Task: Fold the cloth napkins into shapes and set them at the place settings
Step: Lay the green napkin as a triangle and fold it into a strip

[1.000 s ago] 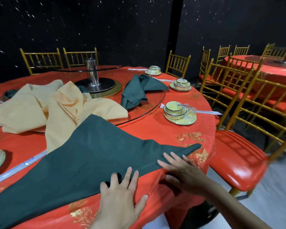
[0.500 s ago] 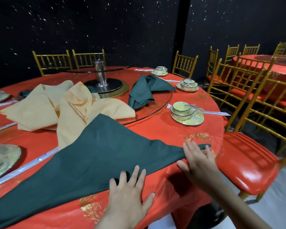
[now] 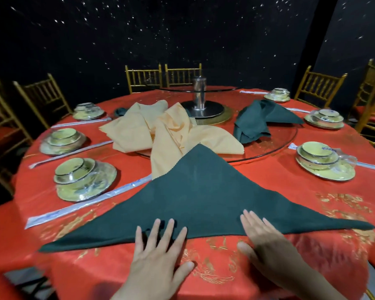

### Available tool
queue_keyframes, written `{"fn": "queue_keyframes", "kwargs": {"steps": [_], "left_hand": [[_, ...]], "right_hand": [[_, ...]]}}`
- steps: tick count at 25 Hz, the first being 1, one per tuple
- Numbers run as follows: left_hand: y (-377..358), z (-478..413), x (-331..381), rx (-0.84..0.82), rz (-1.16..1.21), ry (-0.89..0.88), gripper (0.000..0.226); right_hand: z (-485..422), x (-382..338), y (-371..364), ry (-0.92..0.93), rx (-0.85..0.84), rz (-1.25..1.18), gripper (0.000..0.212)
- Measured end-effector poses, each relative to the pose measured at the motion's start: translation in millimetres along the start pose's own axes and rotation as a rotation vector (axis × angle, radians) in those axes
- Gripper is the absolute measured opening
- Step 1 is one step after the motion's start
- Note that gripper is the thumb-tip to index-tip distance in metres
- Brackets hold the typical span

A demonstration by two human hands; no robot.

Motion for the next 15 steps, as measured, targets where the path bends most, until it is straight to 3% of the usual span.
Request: {"fn": "queue_keyframes", "kwargs": {"steps": [5, 8, 10, 13, 15], "left_hand": [[10, 0, -15, -0.055, 0.122, 0.066, 0.060], [12, -3, -27, 0.161, 0.142, 0.056, 0.073], [5, -3, -47, 0.177, 0.224, 0.060, 0.063], [-9, 6, -94, 0.305, 0.265, 0.274, 0.045], [-21, 11, -117, 0.248, 0.313, 0.389, 0.055]], "right_hand": [[-24, -56, -9, 0.141, 0.078, -0.025, 0.074], [-42, -76, -26, 0.178, -0.016, -0.013, 0.067], [-47, -71, -32, 0.153, -0.083, -0.031, 0.065], [-46, -66, -35, 0.100, -0.100, -0.060, 0.066], [-46, -67, -36, 0.099, -0.076, -0.054, 0.067]]}}
Point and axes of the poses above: each hand's wrist, its own z-axis away from the middle knuckle, its own y-axis out of the back of the hand, x = y × z, the point moved 2 cm from there along -z, towards the middle knuckle, and after that the axes turned 15 degrees about -z, right-handed, at the moved point
